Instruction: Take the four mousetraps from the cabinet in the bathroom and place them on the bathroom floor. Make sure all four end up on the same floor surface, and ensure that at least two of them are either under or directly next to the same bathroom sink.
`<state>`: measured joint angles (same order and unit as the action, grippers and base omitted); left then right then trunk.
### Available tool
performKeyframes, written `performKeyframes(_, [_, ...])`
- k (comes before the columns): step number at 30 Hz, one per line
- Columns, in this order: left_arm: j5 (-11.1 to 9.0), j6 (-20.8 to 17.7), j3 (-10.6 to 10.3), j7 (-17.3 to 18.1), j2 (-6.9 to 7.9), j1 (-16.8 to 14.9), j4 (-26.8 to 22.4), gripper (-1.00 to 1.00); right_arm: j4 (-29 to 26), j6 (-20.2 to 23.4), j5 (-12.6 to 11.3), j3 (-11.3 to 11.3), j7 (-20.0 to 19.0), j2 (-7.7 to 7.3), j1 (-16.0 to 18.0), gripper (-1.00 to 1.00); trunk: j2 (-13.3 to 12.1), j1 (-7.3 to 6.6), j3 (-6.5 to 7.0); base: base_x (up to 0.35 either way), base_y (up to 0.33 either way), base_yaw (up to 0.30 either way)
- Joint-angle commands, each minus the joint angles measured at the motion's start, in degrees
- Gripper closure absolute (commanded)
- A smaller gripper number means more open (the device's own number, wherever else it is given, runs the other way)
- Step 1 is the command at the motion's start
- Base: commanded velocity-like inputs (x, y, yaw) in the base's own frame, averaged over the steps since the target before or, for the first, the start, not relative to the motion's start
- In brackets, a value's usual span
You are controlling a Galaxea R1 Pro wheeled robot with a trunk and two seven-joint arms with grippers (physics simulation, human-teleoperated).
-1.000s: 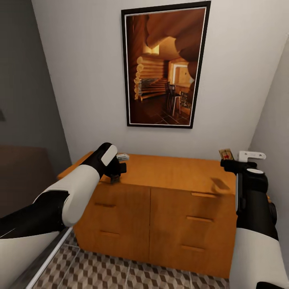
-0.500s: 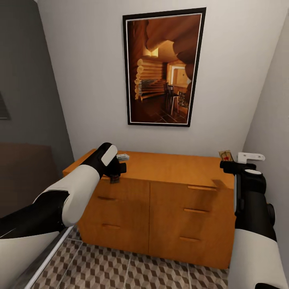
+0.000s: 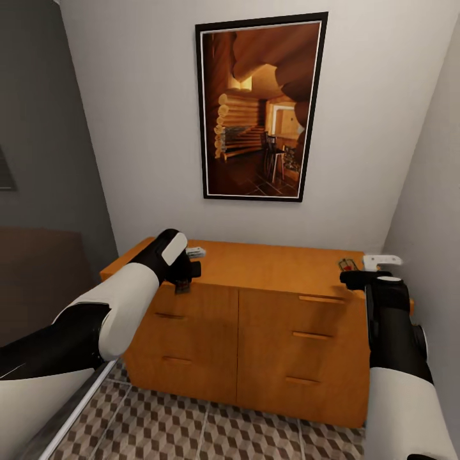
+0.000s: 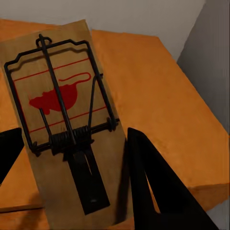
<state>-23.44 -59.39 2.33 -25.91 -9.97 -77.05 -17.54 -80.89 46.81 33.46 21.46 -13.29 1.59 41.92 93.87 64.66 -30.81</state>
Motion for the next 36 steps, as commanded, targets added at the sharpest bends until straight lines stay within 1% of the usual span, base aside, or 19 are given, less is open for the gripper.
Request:
performKeyframes(1, [-0.2, -0.2, 0.2, -0.4, -0.03, 0.0, 0.0, 1.00, 0.0, 0.1, 1.6, 0.1, -1.5, 0.04, -0.2, 1.00, 0.0, 0.00, -0.06, 0.000, 0.000, 0.000])
performKeyframes(3, [-0.2, -0.1, 0.2, -0.4, -0.03, 0.0, 0.2, 1.00, -0.1, 0.1, 4.8, 0.1, -4.3, 0.09, -0.6, 1.00, 0.0, 0.00, -0.06, 0.000, 0.000, 0.000])
performKeyframes(4, [-0.2, -0.1, 0.2, -0.4, -0.03, 0.0, 0.2, 1.00, -0.2, 0.1, 5.4, 0.1, -4.8, 0.11, -0.7, 1.00, 0.0, 0.00, -0.06, 0.000, 0.000, 0.000])
performKeyframes(5, [-0.2, -0.1, 0.2, -0.4, -0.03, 0.0, 0.3, 1.00, -0.2, 0.1, 6.7, 0.1, -5.6, 0.13, -0.8, 1.00, 0.0, 0.00, -0.06, 0.000, 0.000, 0.000])
performKeyframes(8, [-0.3, -0.1, 0.2, -0.4, -0.03, 0.0, 0.3, 1.00, -0.2, 0.1, 7.6, 0.1, -6.2, 0.16, -0.9, 1.00, 0.0, 0.00, -0.06, -0.028, 0.000, 0.000])
performKeyframes(14, [-0.3, -0.1, 0.2, -0.4, -0.03, 0.0, 0.4, 1.00, -0.2, 0.1, 7.9, 0.1, -6.4, 0.16, -1.0, 1.00, 0.0, 0.00, -0.06, -0.235, 0.000, 0.000])
performKeyframes(26, [-0.3, -0.2, 0.2, -0.4, -0.03, 0.0, 0.5, 1.00, -0.2, 0.1, 8.2, 0.1, -6.5, 0.22, -1.0, 1.00, 0.0, 0.00, -0.06, -0.338, 0.000, 0.000])
performKeyframes(36, [-0.2, 0.0, 0.2, -0.5, -0.03, 0.0, 2.2, 1.00, 0.6, 0.1, 8.2, 0.0, -6.1, 0.95, -1.0, 1.00, 0.0, 0.00, -0.06, -0.345, 0.000, 0.000])
